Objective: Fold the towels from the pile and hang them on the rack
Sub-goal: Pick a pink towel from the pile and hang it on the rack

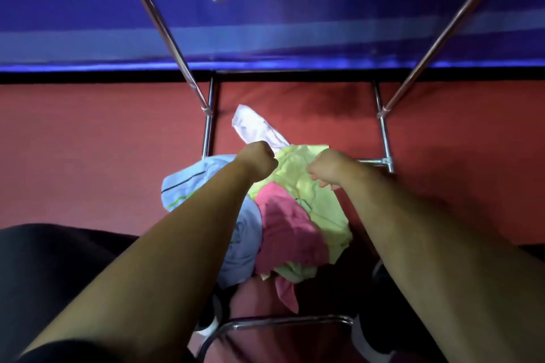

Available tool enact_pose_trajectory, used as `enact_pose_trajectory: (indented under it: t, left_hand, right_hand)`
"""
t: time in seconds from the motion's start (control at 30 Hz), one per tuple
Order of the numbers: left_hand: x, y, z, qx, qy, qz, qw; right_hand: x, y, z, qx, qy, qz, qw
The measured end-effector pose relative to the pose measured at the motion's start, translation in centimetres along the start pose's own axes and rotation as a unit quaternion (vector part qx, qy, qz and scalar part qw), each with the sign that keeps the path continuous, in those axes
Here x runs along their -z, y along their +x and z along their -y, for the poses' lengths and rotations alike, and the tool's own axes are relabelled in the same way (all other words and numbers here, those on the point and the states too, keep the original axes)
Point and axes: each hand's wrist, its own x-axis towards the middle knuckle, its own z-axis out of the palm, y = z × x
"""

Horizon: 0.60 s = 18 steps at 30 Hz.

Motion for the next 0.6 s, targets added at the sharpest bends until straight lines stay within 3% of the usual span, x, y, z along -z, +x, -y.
enact_pose_trajectory:
  t: [0.17,0.37,0.5,0.6]
  left_hand:
    - [-6.1,1.3,3.4,0.040,0.074,0.084,0.993]
    - [-13.5,1.9,7.3,0.044,0.093,0.189,0.977]
    - [-15.9,2.6,8.3,0.079,0.063,0.129,0.986]
    - [-15.9,3.1,8.5,0.102,0.091,0.127,0.983]
  right_hand:
    - [-5.7,3.3,-3.1,-0.015,-0.088,0.080,0.993]
    - [-8.9,7.3,-4.9,0.010,-0.135,0.080,0.988]
    - [-10.9,8.1,-5.1,0.005,-0.166,0.089,0.982]
    - [-12.4,8.2,-5.6,0.007,-0.145,0.089,0.985]
